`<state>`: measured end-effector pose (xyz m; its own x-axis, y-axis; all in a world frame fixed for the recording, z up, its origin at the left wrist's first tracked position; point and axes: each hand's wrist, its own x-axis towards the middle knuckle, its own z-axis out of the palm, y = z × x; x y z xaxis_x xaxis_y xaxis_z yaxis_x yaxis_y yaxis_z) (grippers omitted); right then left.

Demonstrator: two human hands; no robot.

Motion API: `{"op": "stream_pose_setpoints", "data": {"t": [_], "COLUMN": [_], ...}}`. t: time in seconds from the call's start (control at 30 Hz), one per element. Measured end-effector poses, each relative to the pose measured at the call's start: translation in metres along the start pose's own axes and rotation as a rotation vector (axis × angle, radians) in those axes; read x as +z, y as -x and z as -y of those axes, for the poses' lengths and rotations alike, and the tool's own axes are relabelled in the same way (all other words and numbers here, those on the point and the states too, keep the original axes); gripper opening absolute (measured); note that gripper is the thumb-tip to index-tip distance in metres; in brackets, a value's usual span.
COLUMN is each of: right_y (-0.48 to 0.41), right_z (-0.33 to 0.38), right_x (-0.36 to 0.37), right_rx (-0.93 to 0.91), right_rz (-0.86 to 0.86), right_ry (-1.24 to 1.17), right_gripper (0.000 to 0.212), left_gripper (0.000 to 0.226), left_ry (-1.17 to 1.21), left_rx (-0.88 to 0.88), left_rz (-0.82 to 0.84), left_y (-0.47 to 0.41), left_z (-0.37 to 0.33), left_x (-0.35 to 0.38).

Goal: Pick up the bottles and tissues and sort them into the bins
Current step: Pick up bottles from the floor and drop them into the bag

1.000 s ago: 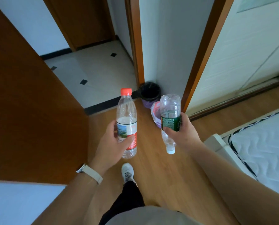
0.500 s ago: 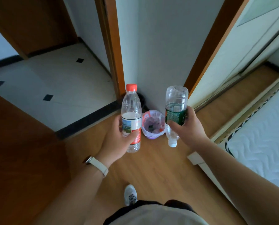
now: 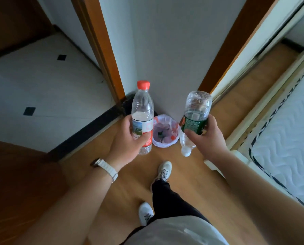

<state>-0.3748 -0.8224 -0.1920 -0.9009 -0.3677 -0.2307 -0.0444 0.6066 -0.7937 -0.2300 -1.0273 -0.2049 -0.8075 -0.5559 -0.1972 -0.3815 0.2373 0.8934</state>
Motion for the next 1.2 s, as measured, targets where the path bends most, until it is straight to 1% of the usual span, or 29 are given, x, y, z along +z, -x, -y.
{"op": "stream_pose_setpoints", "data": {"t": [0.2,0.33,0.5,0.63,0.77,1.0,1.2], "right_y": [-0.086,-0.147,-0.206,-0.242,-0.271,-0.312,-0.336], "right_z": [-0.018,-0.030,-0.048,-0.069,-0.103,-0.196,-0.292], "right_x": [0.020,0.029,0.046,0.068,0.102,0.183,0.264], "right_rx": [0.099,0.151,0.213,0.283,0.374,0.517,0.575], "right_rz": [0.032,0.031,0.048,0.056,0.046,-0.020,-0.053], "right_ry": [-0.032,-0.031,-0.034,-0.017,0.028,0.007,-0.016], "right_gripper": [0.065,0.057,0.064,0.070,0.064,0.068,0.070], "left_gripper": [0.061,0.063,0.067,0.066,0.058,0.057,0.071], "left_ry": [0.001,-0.062,-0.160,-0.208,-0.175,-0.174,-0.136], "left_rx": [-0.056,-0.088,-0.119,-0.128,-0.177,-0.216,-0.161], "left_rz": [-0.005,0.066,0.161,0.197,0.232,0.356,0.435], "left_y": [-0.081,-0.142,-0.208,-0.251,-0.288,-0.346,-0.387], "left_z": [0.005,0.017,0.039,0.072,0.118,0.235,0.348], "left_x": [0.021,0.036,0.055,0.073,0.098,0.160,0.220]}}
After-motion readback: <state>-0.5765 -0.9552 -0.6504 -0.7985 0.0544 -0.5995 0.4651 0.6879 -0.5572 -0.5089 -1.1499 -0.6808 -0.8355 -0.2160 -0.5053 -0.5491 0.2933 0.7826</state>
